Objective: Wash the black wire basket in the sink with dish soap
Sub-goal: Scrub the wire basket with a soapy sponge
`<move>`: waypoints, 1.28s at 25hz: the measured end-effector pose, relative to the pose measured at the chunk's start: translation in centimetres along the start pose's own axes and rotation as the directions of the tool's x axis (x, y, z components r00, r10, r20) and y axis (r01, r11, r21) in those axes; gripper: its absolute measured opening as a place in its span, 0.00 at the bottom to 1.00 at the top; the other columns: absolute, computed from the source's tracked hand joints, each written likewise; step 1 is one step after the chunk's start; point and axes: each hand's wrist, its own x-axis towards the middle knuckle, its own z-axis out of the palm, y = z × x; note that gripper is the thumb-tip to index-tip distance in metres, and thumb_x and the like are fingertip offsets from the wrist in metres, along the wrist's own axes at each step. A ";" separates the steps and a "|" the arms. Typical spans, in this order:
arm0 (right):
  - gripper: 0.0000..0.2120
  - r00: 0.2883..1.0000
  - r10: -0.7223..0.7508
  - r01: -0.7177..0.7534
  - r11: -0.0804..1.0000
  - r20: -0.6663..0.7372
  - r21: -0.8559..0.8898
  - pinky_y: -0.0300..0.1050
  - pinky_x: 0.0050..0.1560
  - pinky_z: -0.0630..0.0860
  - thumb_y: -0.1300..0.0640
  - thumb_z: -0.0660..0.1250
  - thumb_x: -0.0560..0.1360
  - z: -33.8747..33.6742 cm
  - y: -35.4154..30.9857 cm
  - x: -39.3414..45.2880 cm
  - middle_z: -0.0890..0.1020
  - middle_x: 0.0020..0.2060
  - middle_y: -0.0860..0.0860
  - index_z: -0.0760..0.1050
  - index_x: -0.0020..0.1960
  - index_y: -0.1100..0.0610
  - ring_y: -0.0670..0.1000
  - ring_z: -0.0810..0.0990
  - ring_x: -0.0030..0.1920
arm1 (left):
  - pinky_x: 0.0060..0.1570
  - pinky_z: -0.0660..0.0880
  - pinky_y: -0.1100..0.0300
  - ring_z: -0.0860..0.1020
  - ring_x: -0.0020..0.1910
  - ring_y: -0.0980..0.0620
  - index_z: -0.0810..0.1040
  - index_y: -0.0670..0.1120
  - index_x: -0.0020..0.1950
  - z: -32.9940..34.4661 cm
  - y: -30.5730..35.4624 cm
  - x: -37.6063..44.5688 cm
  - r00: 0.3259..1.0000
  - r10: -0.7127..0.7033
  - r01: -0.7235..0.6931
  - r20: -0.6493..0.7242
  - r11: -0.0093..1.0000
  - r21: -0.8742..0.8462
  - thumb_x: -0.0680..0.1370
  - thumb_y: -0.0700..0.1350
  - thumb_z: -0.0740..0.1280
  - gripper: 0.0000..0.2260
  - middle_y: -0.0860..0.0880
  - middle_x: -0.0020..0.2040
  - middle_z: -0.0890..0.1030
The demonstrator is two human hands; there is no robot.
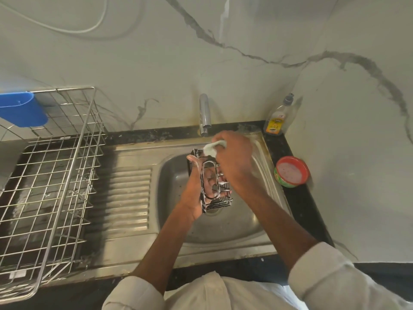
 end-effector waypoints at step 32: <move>0.10 0.984 0.024 -0.038 0.996 0.175 0.079 0.30 0.40 0.71 0.58 0.76 0.75 0.8 3.4 -6.8 0.85 0.46 0.43 0.87 0.53 0.47 0.38 0.80 0.42 | 0.51 0.84 0.46 0.83 0.49 0.43 0.81 0.48 0.49 -3.1 1.6 3.3 0.917 -0.102 -0.149 -0.386 0.810 -0.567 0.80 0.76 0.52 0.34 0.44 0.52 0.85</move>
